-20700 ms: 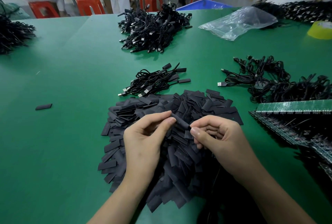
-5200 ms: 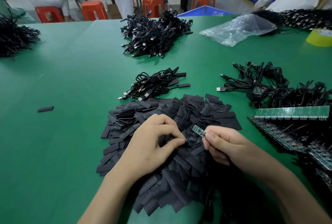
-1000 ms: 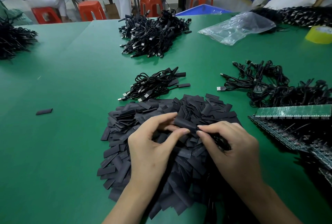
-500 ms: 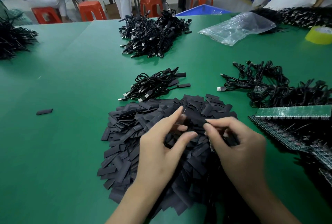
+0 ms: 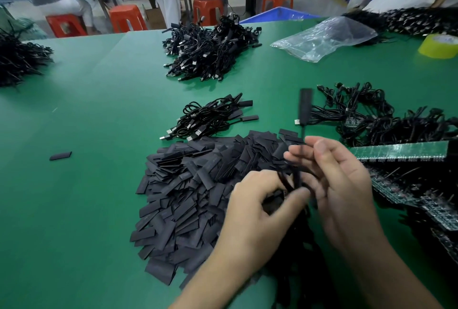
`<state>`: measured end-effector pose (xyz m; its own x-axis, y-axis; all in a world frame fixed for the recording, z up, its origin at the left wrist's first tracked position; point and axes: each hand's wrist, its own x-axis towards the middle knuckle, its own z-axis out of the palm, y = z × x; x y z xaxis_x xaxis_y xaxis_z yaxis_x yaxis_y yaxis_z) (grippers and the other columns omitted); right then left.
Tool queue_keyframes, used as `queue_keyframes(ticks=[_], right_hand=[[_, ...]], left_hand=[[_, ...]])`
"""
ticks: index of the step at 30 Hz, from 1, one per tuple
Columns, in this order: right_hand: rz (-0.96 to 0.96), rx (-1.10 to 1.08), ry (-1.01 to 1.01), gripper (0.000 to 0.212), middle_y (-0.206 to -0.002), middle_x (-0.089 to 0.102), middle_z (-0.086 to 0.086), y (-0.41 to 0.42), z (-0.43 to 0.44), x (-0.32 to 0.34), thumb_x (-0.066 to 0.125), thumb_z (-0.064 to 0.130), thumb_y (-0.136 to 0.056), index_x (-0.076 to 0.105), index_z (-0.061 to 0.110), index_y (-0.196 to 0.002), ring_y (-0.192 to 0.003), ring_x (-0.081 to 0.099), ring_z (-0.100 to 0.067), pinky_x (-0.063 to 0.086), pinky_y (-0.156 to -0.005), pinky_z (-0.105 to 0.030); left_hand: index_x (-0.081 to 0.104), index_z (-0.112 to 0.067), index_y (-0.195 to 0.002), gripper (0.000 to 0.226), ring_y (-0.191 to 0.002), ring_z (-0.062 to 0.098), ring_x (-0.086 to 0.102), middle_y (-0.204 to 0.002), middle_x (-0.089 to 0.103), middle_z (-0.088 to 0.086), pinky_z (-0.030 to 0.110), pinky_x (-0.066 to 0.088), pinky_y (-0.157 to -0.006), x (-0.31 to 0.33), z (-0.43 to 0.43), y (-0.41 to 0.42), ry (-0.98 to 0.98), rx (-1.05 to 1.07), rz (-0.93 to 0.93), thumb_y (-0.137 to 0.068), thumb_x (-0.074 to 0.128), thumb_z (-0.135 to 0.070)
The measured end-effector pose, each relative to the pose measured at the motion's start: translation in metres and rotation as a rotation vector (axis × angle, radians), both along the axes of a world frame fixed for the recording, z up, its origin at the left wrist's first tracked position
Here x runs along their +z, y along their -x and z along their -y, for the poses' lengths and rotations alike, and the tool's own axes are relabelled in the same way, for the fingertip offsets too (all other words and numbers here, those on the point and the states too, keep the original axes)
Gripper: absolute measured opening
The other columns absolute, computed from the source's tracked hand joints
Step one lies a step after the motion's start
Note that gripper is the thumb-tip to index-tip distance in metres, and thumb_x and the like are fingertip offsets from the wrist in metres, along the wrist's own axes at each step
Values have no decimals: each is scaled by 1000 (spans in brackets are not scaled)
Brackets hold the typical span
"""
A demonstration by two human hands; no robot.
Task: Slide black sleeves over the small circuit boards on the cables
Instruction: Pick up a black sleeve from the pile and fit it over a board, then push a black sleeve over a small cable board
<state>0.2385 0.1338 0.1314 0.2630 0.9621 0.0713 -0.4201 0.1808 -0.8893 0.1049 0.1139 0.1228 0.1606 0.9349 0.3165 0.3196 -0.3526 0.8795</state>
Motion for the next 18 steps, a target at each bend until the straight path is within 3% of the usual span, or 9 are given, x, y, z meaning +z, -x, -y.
queue_keyframes(ticks=[3,5,6,8,11,15,18], right_hand=[[315,-100,11,15,-87,77,-2,-15,-7,-11,55,17,-104,69,12,-99,-81,71,-12,55,-64,-21],[505,-103,30,16,-86,75,-1,-23,-12,-20,56,15,-104,70,14,-97,-82,69,-12,55,-72,-29],[572,-98,36,16,-86,74,-2,-25,-13,-25,57,16,-104,70,15,-96,-83,69,-14,56,-76,-34],[652,-113,32,15,-83,72,-1,-26,-14,-33,59,18,-102,71,16,-93,-82,68,-16,56,-79,-37],[729,-152,14,15,-78,70,4,-22,-14,-40,61,18,-101,70,21,-89,-73,65,-12,52,-69,-33],[776,-160,9,16,-73,66,0,-22,-16,-45,62,21,-100,69,21,-85,-67,60,-21,48,-61,-37],[843,-117,-4,17,-68,60,3,-26,-18,-47,64,22,-99,68,21,-82,-61,52,-14,40,-54,-32]], left_hand=[[73,-14,-92,21,-81,11,70,-85,75,0,26,55,-74,13,-14,11,185,-7,277,-99,63,-32],[68,-13,-92,20,-79,14,75,-86,77,4,21,58,-70,26,-35,25,233,11,329,-103,61,-29],[66,-13,-92,20,-74,13,74,-83,77,4,20,57,-66,32,-49,32,217,51,236,-103,61,-29],[65,-13,-86,24,-70,20,71,-78,74,5,29,56,-63,37,-85,48,126,183,-122,-100,64,-33],[62,-18,-79,32,-71,29,70,-74,68,2,40,59,-68,42,-141,70,71,312,-517,-95,68,-45],[75,-24,-106,32,-97,32,68,-101,74,4,36,51,-76,39,-190,89,-16,372,-861,-92,70,-52],[69,-18,-129,46,-118,34,58,-121,67,11,43,50,-91,34,-199,98,-50,385,-1015,-94,69,-49]])
